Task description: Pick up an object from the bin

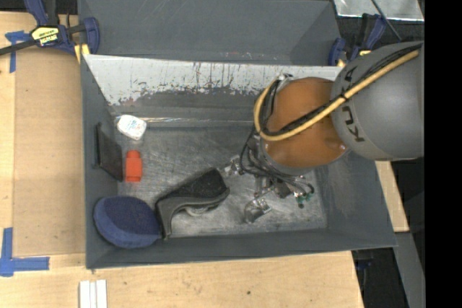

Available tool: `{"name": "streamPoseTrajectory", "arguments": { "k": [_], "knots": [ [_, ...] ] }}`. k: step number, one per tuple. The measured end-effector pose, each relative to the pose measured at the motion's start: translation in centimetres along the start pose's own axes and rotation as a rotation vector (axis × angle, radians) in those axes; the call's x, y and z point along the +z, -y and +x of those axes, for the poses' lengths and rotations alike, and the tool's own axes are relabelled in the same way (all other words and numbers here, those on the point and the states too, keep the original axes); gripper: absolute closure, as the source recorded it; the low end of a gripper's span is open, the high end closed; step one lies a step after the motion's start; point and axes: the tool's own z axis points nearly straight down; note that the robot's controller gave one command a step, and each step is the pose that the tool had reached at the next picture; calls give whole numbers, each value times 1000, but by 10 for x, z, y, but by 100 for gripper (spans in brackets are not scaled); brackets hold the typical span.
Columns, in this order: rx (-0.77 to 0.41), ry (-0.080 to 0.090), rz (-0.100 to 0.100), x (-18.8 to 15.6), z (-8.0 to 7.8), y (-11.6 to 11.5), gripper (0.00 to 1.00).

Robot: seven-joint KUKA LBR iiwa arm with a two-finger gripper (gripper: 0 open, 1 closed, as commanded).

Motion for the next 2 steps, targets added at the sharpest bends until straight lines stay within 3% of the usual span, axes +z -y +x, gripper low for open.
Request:
{"name": "streamPoseTrajectory", "arguments": {
  "k": [1,2],
  "knots": [
    [-56,3,19,15,-39,-66,0],
    [-168,4,-1,-10,-82,-123,0]
  ]
}}
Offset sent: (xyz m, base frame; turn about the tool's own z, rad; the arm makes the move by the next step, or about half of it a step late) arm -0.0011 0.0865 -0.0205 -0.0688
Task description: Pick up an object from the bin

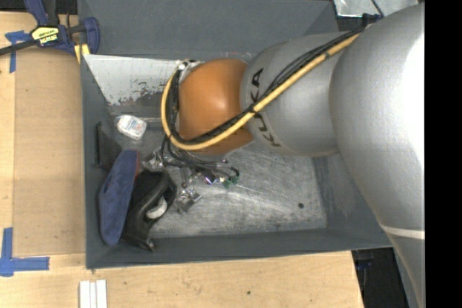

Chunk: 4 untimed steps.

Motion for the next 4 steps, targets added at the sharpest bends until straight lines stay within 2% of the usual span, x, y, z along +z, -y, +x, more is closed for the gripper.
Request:
{"name": "streamPoseTrajectory", "arguments": {
  "k": [1,2,3,4],
  "knots": [
    [3,8,2,-1,-1,2,100],
    [-77,1,-1,-171,-10,-9,100],
    [-11,-17,-6,-81,3,-3,100],
    [-13,-8,-4,-86,1,-3,0]
  ]
}}
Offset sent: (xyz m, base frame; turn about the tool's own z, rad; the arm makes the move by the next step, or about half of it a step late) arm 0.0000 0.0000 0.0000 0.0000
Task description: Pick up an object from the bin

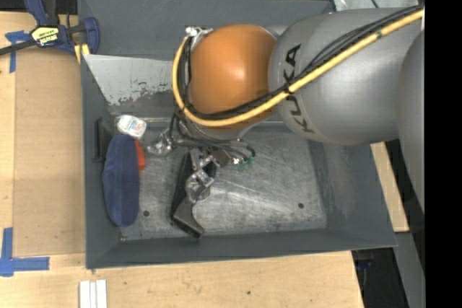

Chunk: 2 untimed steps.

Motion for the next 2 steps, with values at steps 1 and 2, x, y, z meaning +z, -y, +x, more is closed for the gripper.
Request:
{"name": "streamPoseTrajectory", "arguments": {
  "k": [1,2],
  "knots": [
    [147,3,1,79,25,21,0],
    [104,3,2,87,26,21,0]
  ]
}}
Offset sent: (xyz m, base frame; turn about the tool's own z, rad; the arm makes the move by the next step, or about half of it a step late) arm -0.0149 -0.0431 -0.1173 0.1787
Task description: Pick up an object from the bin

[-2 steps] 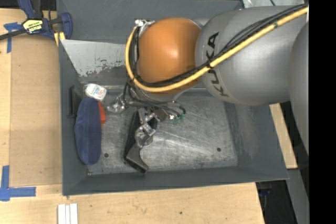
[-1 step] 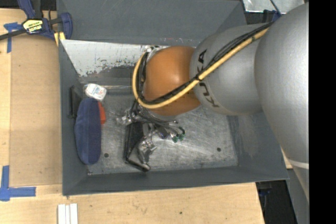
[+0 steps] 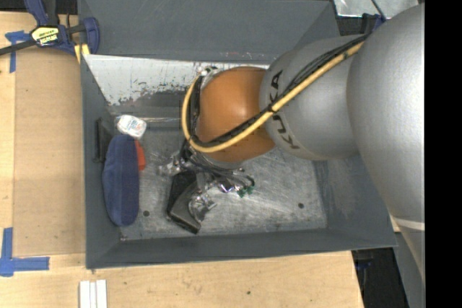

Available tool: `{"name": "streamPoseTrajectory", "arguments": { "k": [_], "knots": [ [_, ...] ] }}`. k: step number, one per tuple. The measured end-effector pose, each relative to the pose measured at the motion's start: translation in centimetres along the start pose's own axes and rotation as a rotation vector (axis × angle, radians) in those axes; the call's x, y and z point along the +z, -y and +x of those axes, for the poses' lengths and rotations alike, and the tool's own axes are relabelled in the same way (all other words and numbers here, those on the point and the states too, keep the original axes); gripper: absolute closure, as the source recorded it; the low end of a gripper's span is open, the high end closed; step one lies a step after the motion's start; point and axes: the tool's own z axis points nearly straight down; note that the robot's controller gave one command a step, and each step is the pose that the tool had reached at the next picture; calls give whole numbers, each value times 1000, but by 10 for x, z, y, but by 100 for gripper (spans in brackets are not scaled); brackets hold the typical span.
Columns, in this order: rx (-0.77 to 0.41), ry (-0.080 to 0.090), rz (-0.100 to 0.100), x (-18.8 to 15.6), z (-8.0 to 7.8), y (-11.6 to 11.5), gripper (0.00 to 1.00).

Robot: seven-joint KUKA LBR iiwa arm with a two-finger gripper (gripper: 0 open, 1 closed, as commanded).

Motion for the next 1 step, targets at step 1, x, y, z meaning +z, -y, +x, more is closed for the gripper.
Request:
{"name": "streamPoseTrajectory", "arguments": {
  "k": [1],
  "knots": [
    [-140,-8,-7,24,-27,45,0]
  ]
}}
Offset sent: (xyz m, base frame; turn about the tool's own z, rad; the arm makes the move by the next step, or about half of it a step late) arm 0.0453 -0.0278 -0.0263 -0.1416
